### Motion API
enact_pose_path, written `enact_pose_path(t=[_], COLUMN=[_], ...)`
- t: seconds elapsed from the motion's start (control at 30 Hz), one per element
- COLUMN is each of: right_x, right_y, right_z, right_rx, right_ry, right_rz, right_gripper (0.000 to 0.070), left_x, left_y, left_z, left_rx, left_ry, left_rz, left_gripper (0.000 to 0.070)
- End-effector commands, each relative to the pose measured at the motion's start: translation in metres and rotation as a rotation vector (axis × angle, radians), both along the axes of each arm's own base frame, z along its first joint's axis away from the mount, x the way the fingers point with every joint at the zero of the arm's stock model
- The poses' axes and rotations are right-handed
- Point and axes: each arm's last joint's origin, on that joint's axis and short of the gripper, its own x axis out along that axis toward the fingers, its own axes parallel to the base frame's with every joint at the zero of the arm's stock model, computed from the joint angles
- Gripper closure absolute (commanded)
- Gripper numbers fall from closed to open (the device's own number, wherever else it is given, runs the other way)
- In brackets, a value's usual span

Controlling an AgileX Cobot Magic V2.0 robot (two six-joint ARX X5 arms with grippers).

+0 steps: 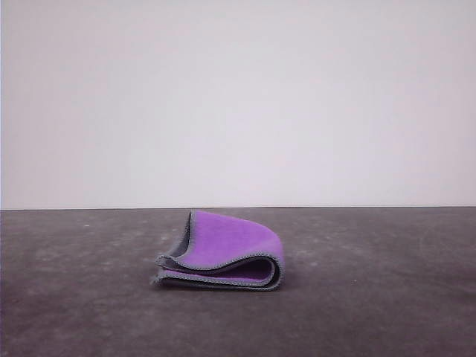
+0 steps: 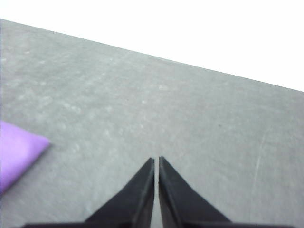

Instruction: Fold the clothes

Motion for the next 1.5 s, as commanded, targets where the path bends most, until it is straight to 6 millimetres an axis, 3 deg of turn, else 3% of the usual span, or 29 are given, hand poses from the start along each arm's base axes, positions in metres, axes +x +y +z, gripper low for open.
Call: enact_pose_path(t=[0.0,0.23,0.47,0.9,1.47], right_x=[-0.003,-0.004,0.003,0.007,0.007], right_y=[-0.001,-0.002,-0.004,-0.007,-0.007], right_z=[-0.011,-0.052,-0.079,-0.083,-0.081], right_rx=[0.005,0.024,0.067,0.136,0.137], right_ry=[-0.023,0.002,0.04,-0.01,-0.027], right_rz=[-0.014,-0.04,-0.094,-0.222,-0.221], right_gripper=[0.069,0.069,0.069,0.069,0.069], left_x=[0.001,0.001,0.001,0.001,0.001], left_y=[0.0,0.0,0.0,0.0,0.0], left_z=[-0.007,-0.007,-0.007,-0.007,-0.007], left_rx=[-0.005,-0.005,-0.005,-0.005,-0.005], left_ry=[0.024,0.023,0.024,0.023,0.023], left_rz=[0.003,0.003,0.003,0.003,0.003], left_gripper=[0.0684,0.0684,0.0684,0.0684,0.0684])
